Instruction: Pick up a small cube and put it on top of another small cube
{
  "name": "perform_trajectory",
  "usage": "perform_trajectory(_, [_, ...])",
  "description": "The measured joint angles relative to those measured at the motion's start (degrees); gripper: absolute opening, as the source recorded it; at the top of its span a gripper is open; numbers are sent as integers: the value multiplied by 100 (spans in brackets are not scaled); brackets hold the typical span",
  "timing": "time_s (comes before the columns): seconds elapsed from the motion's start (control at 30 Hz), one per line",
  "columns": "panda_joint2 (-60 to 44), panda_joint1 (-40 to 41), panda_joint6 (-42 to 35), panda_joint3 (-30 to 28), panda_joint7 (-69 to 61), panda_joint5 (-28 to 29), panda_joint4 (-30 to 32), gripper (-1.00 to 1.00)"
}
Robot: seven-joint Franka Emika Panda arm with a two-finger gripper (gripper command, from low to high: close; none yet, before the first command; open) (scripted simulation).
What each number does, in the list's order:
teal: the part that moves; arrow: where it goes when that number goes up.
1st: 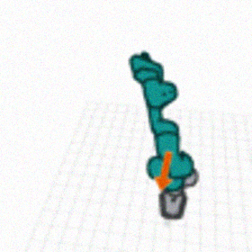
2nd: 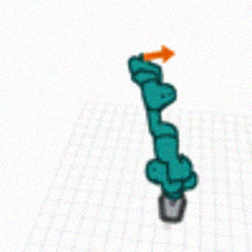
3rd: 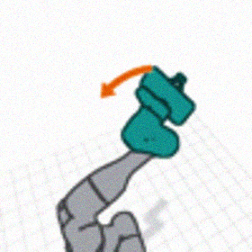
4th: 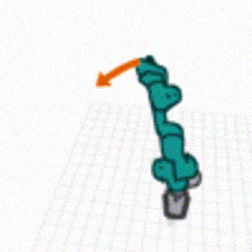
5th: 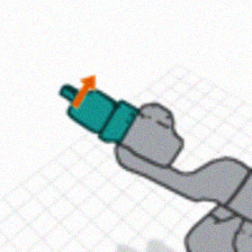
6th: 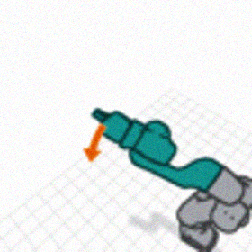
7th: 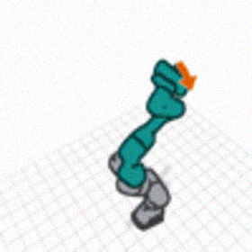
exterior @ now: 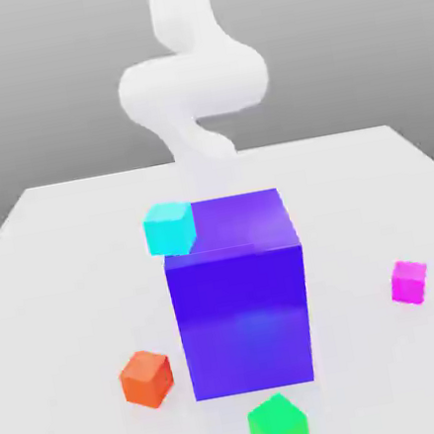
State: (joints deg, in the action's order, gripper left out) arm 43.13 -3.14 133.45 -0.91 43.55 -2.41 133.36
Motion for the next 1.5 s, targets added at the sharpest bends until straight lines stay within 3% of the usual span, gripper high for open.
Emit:
perform_trajectory(0.47, [-1600,-1631,864,-72,-1179,-1223,865,0])
perform_trajectory(0.97, [-3229,-2839,1832,669,-1899,-1799,1787,0])
perform_trajectory(1.23, [-3983,-3260,2473,1190,-1683,-1266,2326,0])
perform_trajectory(1.5, [-4626,-3621,3105,1148,-634,435,2765,0])
